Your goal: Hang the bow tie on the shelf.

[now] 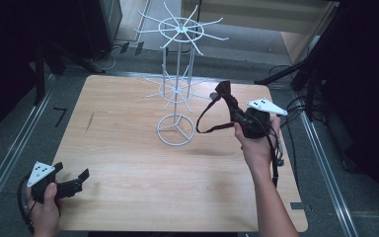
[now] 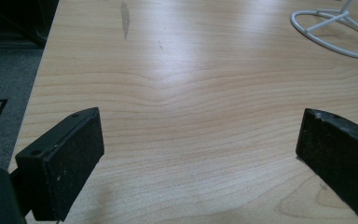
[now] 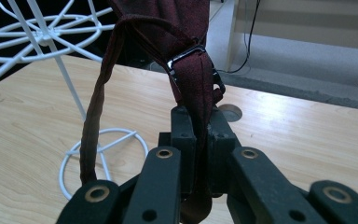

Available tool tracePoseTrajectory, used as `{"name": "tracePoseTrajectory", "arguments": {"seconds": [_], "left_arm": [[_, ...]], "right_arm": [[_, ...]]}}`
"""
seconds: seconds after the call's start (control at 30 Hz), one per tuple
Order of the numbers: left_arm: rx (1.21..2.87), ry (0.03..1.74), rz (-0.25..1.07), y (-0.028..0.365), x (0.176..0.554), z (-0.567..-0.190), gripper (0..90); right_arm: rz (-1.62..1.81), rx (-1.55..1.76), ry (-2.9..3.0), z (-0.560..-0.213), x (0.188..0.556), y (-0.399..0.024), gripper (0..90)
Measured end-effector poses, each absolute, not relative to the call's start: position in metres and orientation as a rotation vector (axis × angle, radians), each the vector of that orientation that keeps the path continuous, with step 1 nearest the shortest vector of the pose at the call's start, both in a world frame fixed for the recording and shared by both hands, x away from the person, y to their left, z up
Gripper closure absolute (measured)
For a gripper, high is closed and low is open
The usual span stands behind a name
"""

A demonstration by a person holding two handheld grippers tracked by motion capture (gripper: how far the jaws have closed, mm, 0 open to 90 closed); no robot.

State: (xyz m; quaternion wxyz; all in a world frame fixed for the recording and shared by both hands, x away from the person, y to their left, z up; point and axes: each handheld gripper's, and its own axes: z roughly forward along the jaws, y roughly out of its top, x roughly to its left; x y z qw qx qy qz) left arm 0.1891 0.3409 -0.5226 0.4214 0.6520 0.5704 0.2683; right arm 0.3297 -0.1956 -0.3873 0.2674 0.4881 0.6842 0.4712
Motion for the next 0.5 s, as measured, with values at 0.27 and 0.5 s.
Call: {"name": "tracePoseTrajectory", "arguments": {"seconds": [0.27, 0.5], "left_arm": [[1.634, 1.428, 0.672, 0.341, 0.189, -0.523, 1.5], [1.633, 1.429, 0.669, 0.341, 0.189, -0.523, 1.5]], "right_arm": [[1.286, 1.294, 1.846, -0.379, 0.335, -0.187, 86.3], [1.292, 1.309, 1.866, -0.384, 0.344, -0.178, 86.3]]}}
